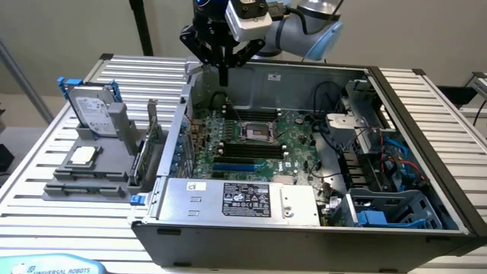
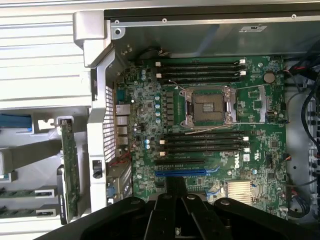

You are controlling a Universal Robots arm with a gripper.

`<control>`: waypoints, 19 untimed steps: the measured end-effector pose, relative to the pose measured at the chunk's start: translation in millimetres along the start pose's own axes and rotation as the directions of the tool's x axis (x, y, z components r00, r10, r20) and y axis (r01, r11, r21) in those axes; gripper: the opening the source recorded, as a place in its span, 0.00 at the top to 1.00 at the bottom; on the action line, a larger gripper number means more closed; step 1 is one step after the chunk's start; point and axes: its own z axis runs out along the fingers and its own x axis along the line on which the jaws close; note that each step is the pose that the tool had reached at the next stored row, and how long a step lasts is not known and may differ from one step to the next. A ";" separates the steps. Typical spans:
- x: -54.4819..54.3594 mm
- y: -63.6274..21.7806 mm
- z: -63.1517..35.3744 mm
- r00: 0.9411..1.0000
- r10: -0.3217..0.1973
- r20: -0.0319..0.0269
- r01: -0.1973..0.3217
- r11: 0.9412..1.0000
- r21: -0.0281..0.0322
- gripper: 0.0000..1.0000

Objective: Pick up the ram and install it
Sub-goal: 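Reach for the ram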

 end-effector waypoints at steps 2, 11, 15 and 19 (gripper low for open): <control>1.7 -2.3 0.0 1.000 0.000 0.000 0.000 1.000 0.000 0.89; 27.0 -20.2 -1.2 1.000 0.000 0.000 0.000 1.000 0.000 0.89; 40.6 -27.8 -1.6 1.000 0.000 0.000 0.000 1.000 0.001 0.89; 55.6 -34.6 -1.8 1.000 0.000 0.000 0.000 1.000 0.002 0.89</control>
